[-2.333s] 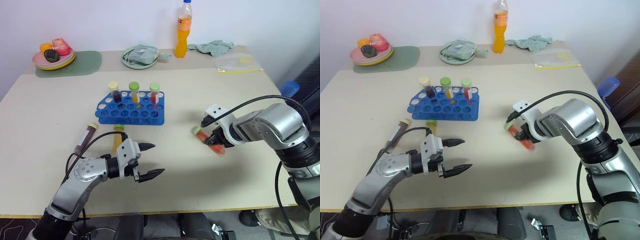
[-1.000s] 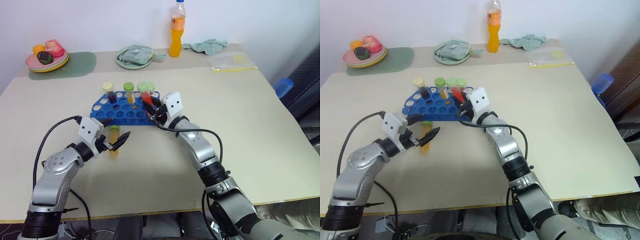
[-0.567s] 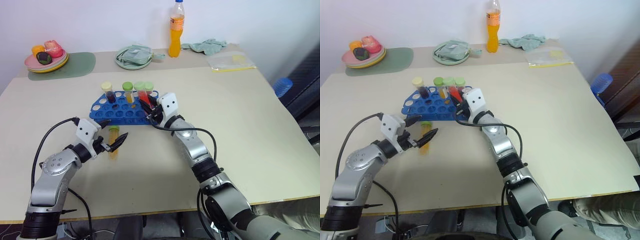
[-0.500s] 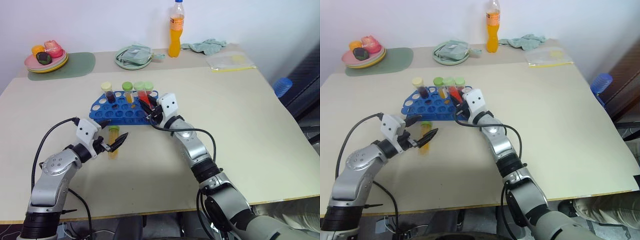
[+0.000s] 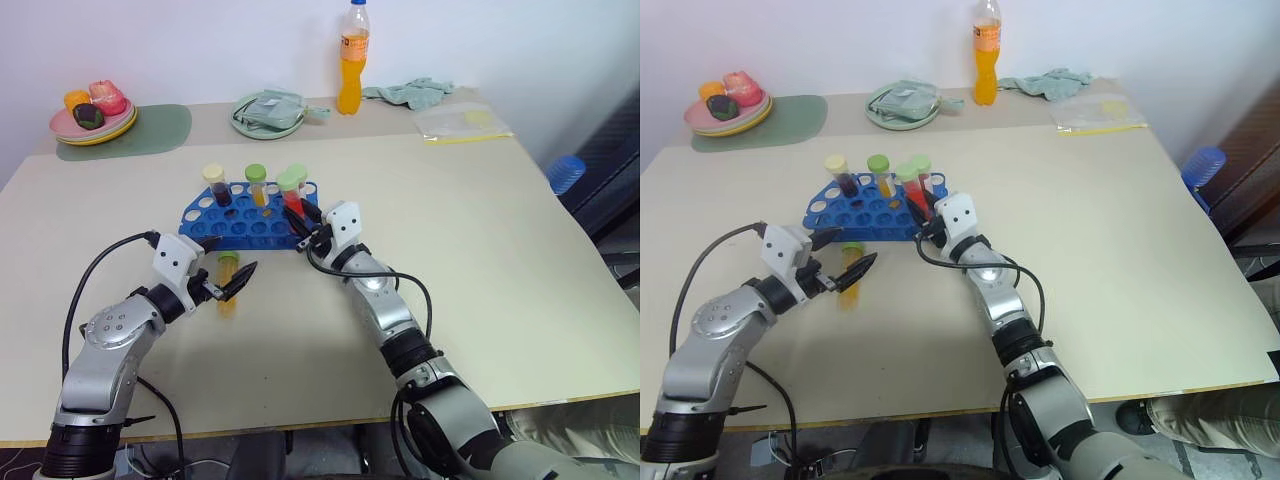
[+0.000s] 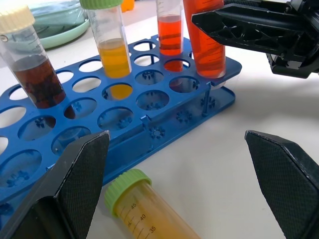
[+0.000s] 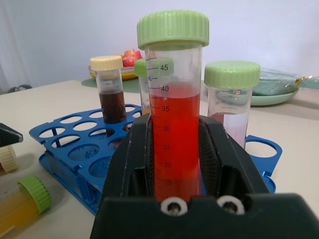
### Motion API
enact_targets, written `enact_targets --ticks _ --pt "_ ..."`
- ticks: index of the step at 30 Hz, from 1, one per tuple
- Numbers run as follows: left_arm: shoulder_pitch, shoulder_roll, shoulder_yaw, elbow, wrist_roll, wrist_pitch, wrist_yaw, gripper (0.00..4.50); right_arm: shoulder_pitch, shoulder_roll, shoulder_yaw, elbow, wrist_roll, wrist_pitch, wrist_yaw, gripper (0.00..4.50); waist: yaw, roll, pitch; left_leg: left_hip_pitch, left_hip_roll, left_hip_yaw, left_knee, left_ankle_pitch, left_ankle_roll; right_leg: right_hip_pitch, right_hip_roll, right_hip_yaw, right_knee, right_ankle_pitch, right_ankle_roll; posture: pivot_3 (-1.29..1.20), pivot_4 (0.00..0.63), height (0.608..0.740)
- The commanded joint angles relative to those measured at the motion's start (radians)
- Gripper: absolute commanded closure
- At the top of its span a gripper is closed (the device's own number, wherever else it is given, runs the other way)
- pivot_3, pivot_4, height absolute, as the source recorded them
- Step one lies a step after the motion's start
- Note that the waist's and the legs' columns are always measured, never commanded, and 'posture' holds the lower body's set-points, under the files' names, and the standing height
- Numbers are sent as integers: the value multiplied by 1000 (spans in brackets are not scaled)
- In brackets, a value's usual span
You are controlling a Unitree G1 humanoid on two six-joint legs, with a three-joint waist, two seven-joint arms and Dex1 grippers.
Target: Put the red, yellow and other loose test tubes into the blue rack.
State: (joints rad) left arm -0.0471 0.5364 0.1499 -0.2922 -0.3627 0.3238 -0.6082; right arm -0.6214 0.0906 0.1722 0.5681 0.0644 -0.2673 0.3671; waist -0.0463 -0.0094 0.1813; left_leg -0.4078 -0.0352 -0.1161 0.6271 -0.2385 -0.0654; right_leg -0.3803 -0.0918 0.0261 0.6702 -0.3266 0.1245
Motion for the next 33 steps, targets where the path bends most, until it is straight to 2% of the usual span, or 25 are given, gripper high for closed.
enact_targets --ticks 1,6,9,13,18,21,22,25,27,29,33 --pt "-8 8 23 -38 -15 2 1 0 10 19 -7 -29 30 -24 42 2679 0 0 0 0 0 0 0 0 0 0 0 0 0 0 0 0 150 740" --pt "-10 15 43 -54 -32 34 13 0 22 -9 -36 -161 28 15 5 274 1 0 0 0 0 0 0 0 0 0 0 0 0 0 0 0 150 740" --pt "-6 26 58 -74 -37 57 22 0 58 -54 -47 -298 53 113 24 274 3 0 0 0 0 -1 0 0 0 0 0 0 0 0 0 0 150 740" --pt "5 52 103 -118 -74 127 31 0 155 -210 -43 -570 122 360 139 274 7 0 0 0 0 -1 0 0 0 1 -1 0 -1 0 0 0 150 740" --pt "-32 104 93 -148 -101 365 100 0 224 -406 -60 -782 206 552 268 274 1 0 0 0 0 -1 0 0 1 1 0 0 -1 0 0 0 150 740" --pt "-121 107 73 -240 -168 600 175 0 226 -506 -79 -848 235 607 339 274 4 0 0 0 0 -1 0 0 1 1 0 0 0 0 0 0 150 740" --pt "-156 119 51 -265 -149 687 219 0 224 -526 -81 -860 243 618 354 274 5 0 1 0 0 -1 1 -1 1 2 0 -1 -1 0 0 0 150 740" --pt "-345 77 25 -295 -153 1113 340 0 209 -576 -77 -899 271 641 411 274 9 -1 1 0 -1 -1 2 -1 1 4 0 -2 -1 0 0 0 150 740" --pt "-425 62 9 -264 -211 1270 401 0 203 -606 -70 -927 288 653 454 274 6 -1 1 0 -1 -1 3 -1 1 5 0 -2 -1 0 1 0 150 740" --pt "-462 130 -46 -204 -348 1291 437 0 200 -640 -68 -969 333 690 506 274 -1 -1 1 1 -1 -1 3 -1 2 5 0 -2 -1 0 1 0 150 740" --pt "-538 160 -83 -102 -582 1291 629 0 196 -707 -75 -1040 417 767 579 274 4 -2 1 1 0 -2 2 -1 2 4 1 -1 -1 0 1 0 150 740"
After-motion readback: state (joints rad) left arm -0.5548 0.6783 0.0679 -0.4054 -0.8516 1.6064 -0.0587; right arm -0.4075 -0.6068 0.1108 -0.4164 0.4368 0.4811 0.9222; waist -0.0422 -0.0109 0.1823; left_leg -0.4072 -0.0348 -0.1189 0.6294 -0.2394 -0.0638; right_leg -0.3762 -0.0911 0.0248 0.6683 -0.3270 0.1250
